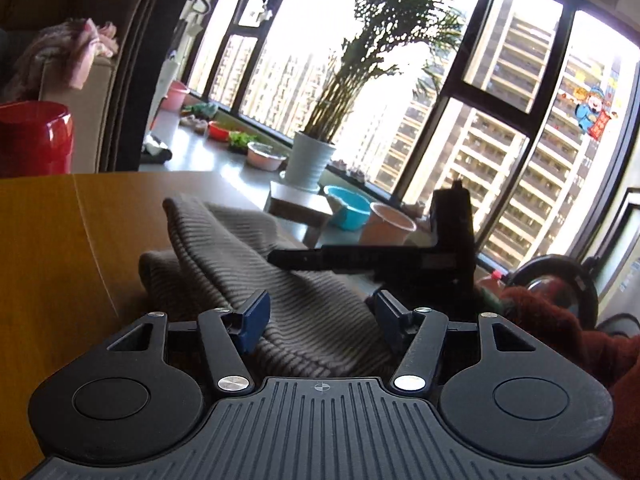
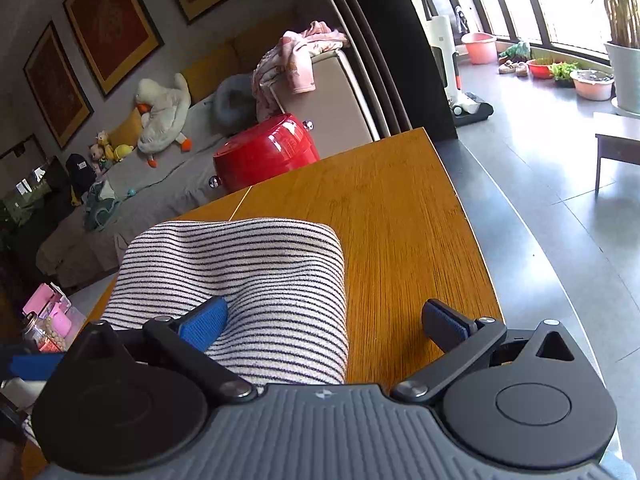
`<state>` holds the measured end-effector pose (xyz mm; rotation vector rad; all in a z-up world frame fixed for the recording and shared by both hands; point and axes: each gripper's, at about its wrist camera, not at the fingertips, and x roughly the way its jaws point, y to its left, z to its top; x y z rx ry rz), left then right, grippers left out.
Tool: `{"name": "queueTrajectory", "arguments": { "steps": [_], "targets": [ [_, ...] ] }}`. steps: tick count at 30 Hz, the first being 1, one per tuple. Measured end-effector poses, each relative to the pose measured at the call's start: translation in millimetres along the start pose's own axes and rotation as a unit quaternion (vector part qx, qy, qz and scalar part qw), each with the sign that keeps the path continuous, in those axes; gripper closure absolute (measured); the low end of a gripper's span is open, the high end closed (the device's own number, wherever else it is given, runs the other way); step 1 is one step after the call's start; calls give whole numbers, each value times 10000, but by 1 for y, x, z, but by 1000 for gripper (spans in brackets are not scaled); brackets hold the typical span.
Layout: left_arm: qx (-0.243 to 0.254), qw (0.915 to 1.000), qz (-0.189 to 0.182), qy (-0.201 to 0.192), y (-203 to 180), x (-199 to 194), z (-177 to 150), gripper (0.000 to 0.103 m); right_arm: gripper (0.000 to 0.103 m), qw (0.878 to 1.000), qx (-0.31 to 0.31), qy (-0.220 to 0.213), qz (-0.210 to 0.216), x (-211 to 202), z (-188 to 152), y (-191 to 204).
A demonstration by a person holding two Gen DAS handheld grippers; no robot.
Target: Fold clothes
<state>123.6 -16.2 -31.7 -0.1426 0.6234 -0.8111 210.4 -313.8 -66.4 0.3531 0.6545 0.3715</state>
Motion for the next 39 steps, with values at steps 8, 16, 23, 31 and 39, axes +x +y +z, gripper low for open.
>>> {"name": "queueTrajectory", "arguments": {
  "steps": [8, 16, 23, 31, 39],
  "targets": [
    [544, 9971, 492, 214, -16, 12, -11, 38, 0, 9990, 247, -92, 372, -7, -5, -6],
    [1029, 9925, 632, 170, -37, 8, -20, 19, 0, 9982, 148, 56, 580, -11, -13, 4],
    [117, 9995, 241, 153, -12, -1, -13, 18, 0, 9944, 90, 255, 1020, -15, -23, 13],
    [-486, 9985, -65, 235, 6, -8, -13, 15, 0, 9883, 128, 423, 1463, -20, -31, 17],
    [-389, 9976, 552, -146, 8, -25, 15, 14, 0, 9848, 421, 367, 1644, -22, -32, 8]
  ]
}}
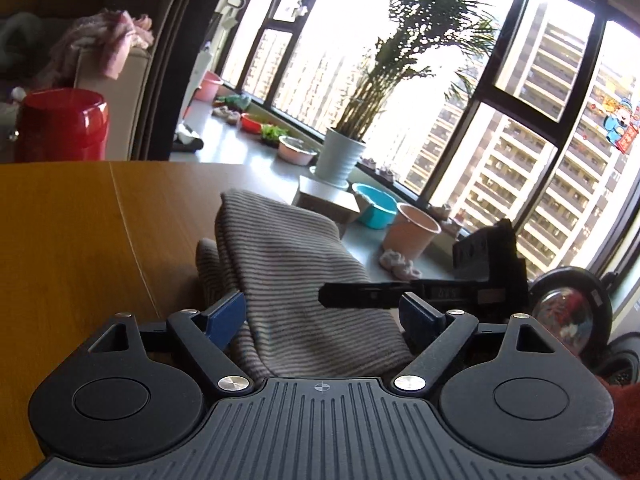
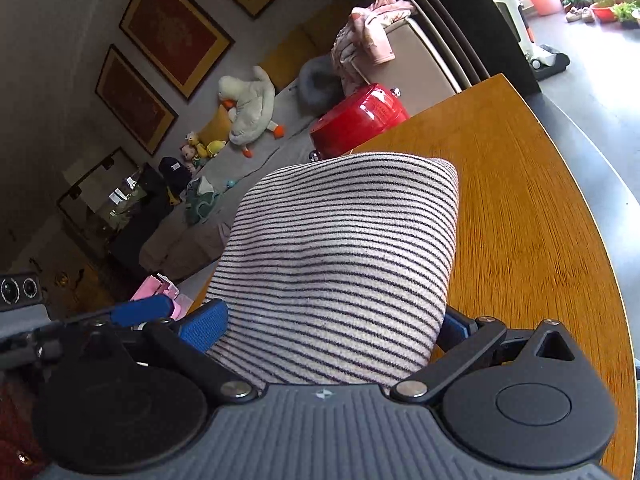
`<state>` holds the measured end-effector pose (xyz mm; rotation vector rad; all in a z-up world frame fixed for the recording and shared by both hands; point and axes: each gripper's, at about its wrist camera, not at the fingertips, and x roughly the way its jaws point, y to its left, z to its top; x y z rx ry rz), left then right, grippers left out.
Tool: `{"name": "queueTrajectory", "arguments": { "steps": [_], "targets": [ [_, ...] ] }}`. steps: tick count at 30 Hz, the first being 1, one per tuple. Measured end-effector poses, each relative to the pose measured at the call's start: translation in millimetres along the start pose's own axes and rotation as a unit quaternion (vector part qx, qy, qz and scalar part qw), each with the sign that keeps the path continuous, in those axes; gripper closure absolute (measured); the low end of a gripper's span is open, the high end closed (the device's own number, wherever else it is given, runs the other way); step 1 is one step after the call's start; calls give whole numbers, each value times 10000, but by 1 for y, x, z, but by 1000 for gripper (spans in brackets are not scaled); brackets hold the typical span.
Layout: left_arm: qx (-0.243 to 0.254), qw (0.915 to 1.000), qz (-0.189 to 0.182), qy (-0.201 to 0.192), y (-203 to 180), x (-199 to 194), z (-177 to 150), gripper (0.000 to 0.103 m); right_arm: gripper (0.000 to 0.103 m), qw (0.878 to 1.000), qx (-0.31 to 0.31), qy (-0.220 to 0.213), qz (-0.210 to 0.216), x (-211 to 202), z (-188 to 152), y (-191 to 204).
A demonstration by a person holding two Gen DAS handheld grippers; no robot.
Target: Fold clothes
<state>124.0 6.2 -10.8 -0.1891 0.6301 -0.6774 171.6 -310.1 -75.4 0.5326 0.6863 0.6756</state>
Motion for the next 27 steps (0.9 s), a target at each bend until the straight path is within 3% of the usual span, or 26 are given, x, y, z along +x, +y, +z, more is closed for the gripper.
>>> {"name": "queueTrajectory", "arguments": {
  "steps": [5, 11, 13, 19, 23, 27],
  "targets": [
    [-173, 9947, 732, 703, 19, 43, 6, 15, 0, 10000, 0, -5, -56, -1, -2, 4],
    [-907, 9884, 347, 1168, 39, 64, 8, 15, 0, 9968, 161, 17, -786, -24, 0, 7],
    [-1081, 9859, 211, 1258, 41, 69, 6, 21, 0, 9946, 230, 159, -1003, -34, 2, 6],
    [-1230, 9850, 184, 1192, 41, 69, -3, 24, 1, 9942, 244, 363, -980, -39, 1, 9],
    [-1180, 9868, 135, 1104, 42, 62, -7, 27, 26, 9943, 109, 606, -865, -24, 1, 21],
    [-1126, 9889, 172, 955, 47, 54, -9, 29, 26, 9942, -92, 746, -770, 15, 13, 37]
  ]
}}
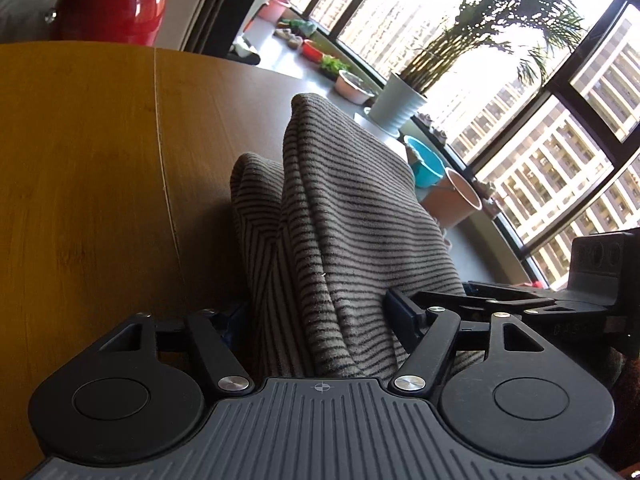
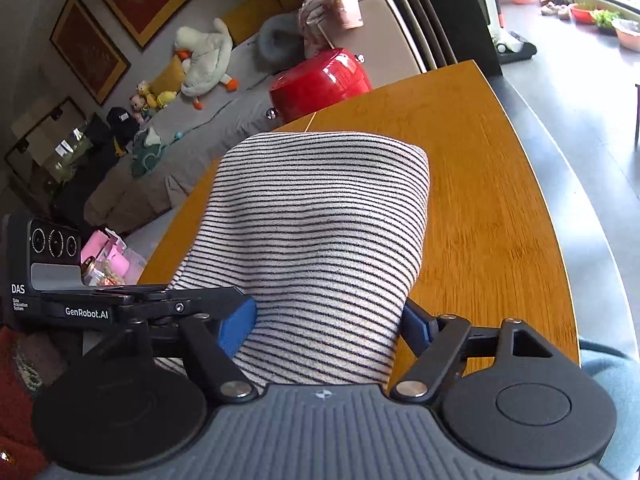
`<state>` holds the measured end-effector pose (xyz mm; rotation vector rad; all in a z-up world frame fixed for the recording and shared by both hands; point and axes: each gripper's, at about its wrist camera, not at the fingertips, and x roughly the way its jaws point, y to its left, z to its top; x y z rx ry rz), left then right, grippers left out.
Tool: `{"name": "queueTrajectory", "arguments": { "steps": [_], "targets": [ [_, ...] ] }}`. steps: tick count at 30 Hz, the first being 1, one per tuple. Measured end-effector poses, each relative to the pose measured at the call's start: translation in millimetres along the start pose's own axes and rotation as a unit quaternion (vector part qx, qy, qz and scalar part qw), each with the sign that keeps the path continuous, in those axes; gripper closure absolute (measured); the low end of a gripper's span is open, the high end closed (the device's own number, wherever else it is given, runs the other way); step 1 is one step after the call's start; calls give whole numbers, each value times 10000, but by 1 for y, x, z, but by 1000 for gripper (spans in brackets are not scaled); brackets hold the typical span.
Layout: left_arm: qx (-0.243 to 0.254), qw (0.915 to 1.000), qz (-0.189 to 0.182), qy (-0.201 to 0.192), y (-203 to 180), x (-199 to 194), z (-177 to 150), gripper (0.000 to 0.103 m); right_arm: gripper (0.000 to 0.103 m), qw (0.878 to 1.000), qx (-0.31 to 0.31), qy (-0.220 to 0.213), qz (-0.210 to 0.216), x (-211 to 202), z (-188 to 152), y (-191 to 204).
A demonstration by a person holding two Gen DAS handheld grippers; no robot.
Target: Fold clothes
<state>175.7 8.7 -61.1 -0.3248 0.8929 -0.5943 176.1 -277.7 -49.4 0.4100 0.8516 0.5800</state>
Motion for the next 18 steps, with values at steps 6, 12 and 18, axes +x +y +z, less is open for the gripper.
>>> {"name": "queueTrajectory", "arguments": {
  "steps": [6, 12, 18],
  "targets": [
    [-153, 9985, 334, -398, 34, -27, 8, 32, 28, 9993, -329, 146, 104, 56, 31, 32],
    [-445, 9917, 847, -855, 99, -60, 31, 33, 28, 9968, -730, 254, 201, 122, 65, 71],
    [-906, 9821, 1055, -1268, 168, -77, 62, 33, 27, 9924, -1172, 209, 315, 195, 101, 107]
  ]
}}
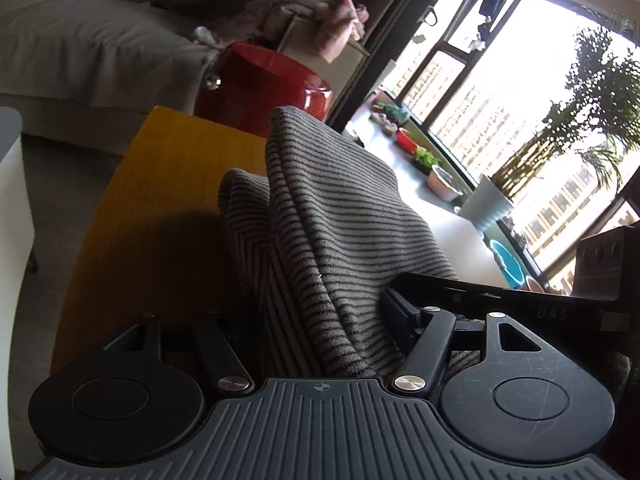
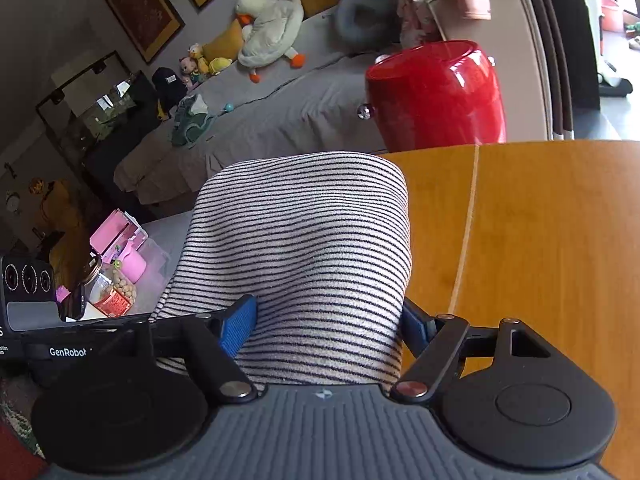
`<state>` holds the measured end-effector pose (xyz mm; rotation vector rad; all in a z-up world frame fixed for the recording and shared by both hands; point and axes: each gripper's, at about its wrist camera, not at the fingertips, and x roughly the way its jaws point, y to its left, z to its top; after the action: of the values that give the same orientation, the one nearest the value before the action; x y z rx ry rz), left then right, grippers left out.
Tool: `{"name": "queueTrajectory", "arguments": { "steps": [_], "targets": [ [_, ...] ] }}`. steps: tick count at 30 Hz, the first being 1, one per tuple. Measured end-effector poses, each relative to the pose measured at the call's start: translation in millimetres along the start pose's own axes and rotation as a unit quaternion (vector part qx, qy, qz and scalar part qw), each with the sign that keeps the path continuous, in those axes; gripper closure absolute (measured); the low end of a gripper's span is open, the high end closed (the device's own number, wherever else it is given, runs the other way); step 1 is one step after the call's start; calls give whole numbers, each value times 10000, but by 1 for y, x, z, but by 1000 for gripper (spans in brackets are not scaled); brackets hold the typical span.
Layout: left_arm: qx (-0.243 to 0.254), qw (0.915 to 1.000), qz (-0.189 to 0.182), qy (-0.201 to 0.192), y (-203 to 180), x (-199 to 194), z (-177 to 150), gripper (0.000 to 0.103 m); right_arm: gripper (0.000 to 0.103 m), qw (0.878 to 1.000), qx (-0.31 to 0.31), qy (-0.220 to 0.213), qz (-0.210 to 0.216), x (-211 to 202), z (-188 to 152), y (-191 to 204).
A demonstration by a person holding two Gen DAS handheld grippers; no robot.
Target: Fold clothes
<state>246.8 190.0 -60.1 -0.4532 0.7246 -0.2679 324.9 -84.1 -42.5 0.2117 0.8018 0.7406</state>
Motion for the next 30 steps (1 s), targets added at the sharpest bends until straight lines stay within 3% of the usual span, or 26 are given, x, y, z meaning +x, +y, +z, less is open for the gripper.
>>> {"name": "queueTrajectory", "arguments": {
  "steps": [3, 15, 20, 22, 24, 27, 30],
  "targets": [
    [-202, 9997, 32, -136, 19, 0, 9, 33, 24, 9997, -226, -39, 28, 29, 19, 8],
    [-92, 9994, -170, -292, 16, 6, 10, 31, 16, 9958, -748, -388, -366, 11, 19, 11],
    [234, 9960, 142, -856, 2, -23, 25, 33, 15, 9909, -1076, -586, -551, 0, 18, 15],
    [427, 9909, 187, -1260, -8, -39, 37, 33, 23, 9767, -1787, -938, -735, -18, 11, 35],
    [527, 9895, -8, -1348, -18, -37, 52, 32, 46, 9678, -2182, -1118, -573, -31, 4, 55],
    [474, 9919, -140, -1169, -24, -14, 74, 32, 49, 9731, -2176, -761, 51, -28, -6, 79],
    [348, 9966, 294, -682, -17, 25, 80, 36, 50, 9669, -2540, -201, -168, -5, -25, 90]
  ]
}}
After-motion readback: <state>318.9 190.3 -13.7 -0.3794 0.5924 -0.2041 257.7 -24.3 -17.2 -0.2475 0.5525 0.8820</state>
